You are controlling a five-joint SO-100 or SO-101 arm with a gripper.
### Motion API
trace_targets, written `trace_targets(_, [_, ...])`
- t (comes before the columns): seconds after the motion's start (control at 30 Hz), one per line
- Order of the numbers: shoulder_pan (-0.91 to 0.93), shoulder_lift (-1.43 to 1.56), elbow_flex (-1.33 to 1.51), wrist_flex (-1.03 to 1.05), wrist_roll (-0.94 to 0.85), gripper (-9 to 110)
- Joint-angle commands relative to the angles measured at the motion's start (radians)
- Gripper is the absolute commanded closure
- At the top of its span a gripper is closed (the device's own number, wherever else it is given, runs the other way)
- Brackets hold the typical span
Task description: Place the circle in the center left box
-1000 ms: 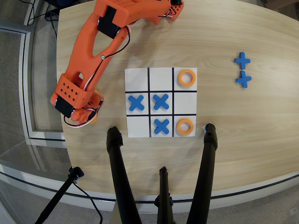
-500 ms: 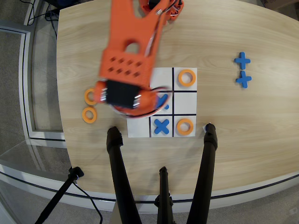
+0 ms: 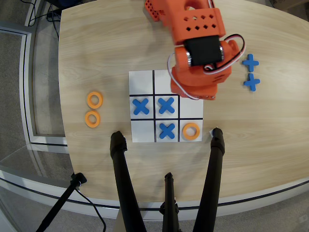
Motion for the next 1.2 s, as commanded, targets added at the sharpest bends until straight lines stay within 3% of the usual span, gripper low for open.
trace_targets(0.0, [-0.026,0.034,0.023,-0.04,0.012,102])
trace_targets(0.37, [-0.014,-0.012,0.083,-0.141,0.006,102])
trace_targets(0.5, [0.064,-0.015,-0.057,0.029,-0.006,102])
trace_targets(0.63, [0.204,-0.064,-0.353,0.407,-0.067,102])
trace_targets(0.7, [0.279,-0.101,-0.485,0.5,-0.087,102])
trace_targets(0.77, [0.342,-0.141,-0.558,0.503,-0.087,101])
trace_targets(0.9, [0.472,-0.209,-0.601,0.477,-0.176,79])
trace_targets(1.17, [0.687,-0.457,-0.684,0.288,-0.298,74])
